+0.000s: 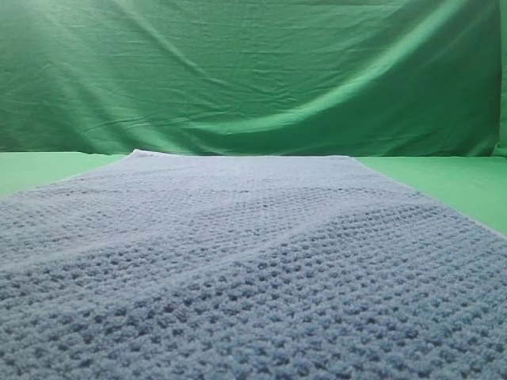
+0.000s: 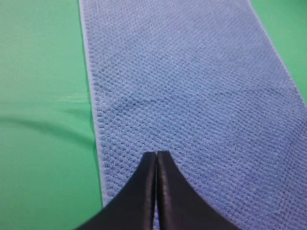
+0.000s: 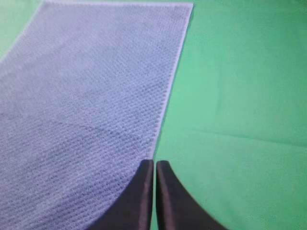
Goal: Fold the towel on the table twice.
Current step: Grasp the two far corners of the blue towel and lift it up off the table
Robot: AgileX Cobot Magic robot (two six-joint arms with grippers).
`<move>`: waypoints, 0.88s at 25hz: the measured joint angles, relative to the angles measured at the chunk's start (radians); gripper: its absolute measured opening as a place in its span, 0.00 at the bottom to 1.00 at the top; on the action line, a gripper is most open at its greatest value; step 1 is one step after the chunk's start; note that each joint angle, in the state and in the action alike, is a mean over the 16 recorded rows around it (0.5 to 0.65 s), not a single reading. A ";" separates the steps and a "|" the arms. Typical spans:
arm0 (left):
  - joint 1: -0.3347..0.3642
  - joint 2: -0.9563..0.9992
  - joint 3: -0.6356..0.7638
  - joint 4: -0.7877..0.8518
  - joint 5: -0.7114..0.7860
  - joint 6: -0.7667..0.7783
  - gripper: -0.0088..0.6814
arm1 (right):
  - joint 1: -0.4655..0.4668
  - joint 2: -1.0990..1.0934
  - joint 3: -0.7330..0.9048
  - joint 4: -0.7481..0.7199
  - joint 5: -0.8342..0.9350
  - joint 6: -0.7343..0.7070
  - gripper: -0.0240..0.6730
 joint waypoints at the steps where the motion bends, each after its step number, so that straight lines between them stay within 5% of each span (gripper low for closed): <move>1: 0.000 0.041 -0.021 0.005 0.012 0.005 0.01 | 0.017 0.042 -0.025 -0.035 0.023 0.029 0.03; 11: 0.000 0.448 -0.220 0.061 0.081 0.081 0.01 | 0.208 0.433 -0.242 -0.316 0.130 0.304 0.03; 22: 0.000 0.813 -0.418 0.120 0.118 0.123 0.08 | 0.264 0.784 -0.364 -0.357 0.058 0.376 0.07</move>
